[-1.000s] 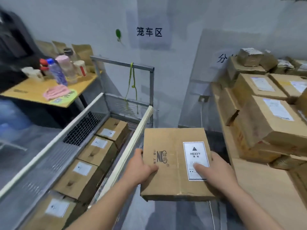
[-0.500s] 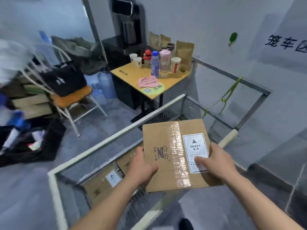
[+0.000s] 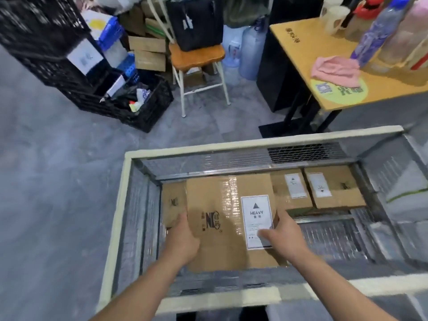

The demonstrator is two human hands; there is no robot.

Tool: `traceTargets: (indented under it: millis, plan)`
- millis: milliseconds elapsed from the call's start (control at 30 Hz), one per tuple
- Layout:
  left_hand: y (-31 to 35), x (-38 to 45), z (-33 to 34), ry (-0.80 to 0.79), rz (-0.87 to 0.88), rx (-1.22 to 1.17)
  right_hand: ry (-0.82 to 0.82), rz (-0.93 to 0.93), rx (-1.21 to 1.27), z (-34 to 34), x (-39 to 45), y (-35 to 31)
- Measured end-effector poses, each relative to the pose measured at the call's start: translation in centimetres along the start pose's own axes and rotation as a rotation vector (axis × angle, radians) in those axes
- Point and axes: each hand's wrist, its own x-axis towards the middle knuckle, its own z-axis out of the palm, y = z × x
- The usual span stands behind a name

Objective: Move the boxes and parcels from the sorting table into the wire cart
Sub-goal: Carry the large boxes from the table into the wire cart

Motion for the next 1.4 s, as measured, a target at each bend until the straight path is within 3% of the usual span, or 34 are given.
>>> traceTargets:
  millis: [300, 567, 1000, 1267, 1400]
  plan:
    - [-12.3, 7.4, 2.6, -0.017, -0.170, 0.034, -0.166, 0.037, -0.030, 13.8, 6.4, 2.6]
    - [-19.4, 12.4, 4.1, -0.085, -0.269, 0.105, -0.249, 0.100, -0.098, 21.7, 9.9, 4.3]
    - [-20.8, 19.3, 3.2, -0.202, -0.333, -0.012, -0.213, 0.123, -0.106, 25.1, 14.9, 3.9]
    - [-21.7, 19.1, 4.3, -0.118, -0.248, 0.058, -0.181, 0.164, -0.044, 26.2, 14.4, 6.0]
    - [-22.9, 19.2, 5.6, -0.073, -0.238, 0.146, -0.261, 0.175, -0.099, 27.2, 14.6, 6.7]
